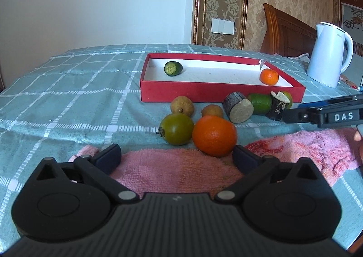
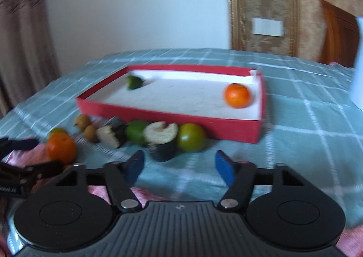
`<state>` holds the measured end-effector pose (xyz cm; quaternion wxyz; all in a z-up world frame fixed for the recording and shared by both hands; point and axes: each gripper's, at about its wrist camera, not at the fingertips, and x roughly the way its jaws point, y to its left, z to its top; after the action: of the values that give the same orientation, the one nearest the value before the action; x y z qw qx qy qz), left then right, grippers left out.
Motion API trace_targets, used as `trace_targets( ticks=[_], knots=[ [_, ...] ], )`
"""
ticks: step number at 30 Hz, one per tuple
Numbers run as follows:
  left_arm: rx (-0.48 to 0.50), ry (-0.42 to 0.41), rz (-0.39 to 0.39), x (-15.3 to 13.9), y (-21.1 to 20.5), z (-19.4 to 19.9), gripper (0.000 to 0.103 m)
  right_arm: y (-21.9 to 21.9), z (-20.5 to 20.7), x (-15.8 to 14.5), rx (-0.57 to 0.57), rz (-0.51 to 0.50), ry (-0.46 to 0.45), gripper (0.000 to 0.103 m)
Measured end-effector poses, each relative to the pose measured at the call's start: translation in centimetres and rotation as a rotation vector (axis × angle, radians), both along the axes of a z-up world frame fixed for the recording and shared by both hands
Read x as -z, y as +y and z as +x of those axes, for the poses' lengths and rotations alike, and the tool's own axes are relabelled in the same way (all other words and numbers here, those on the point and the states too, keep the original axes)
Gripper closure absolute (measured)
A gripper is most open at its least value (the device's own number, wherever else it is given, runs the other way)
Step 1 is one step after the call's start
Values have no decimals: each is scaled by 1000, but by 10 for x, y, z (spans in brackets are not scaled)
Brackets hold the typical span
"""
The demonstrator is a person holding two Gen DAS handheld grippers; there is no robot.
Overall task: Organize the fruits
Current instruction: 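Grasp the cut dark fruit piece with the right gripper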
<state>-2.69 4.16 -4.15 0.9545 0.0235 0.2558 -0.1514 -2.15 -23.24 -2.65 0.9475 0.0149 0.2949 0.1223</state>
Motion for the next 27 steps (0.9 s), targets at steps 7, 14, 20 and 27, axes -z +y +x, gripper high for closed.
trace_targets(
  ticks=[7, 14, 20, 27],
  knots=[
    [0, 1, 4, 0, -1, 0, 0, 19, 8, 3, -58, -63, -4, 57],
    [1, 1, 5, 1, 0, 1, 0, 30, 17, 5, -45, -91, -11, 57],
    [2, 1, 4, 0, -1, 1, 0, 32, 14, 6, -29, -121, -24, 65],
    [2, 1, 6, 1, -1, 1, 0, 24, 11, 6, -4, -103, -16, 73]
  ],
)
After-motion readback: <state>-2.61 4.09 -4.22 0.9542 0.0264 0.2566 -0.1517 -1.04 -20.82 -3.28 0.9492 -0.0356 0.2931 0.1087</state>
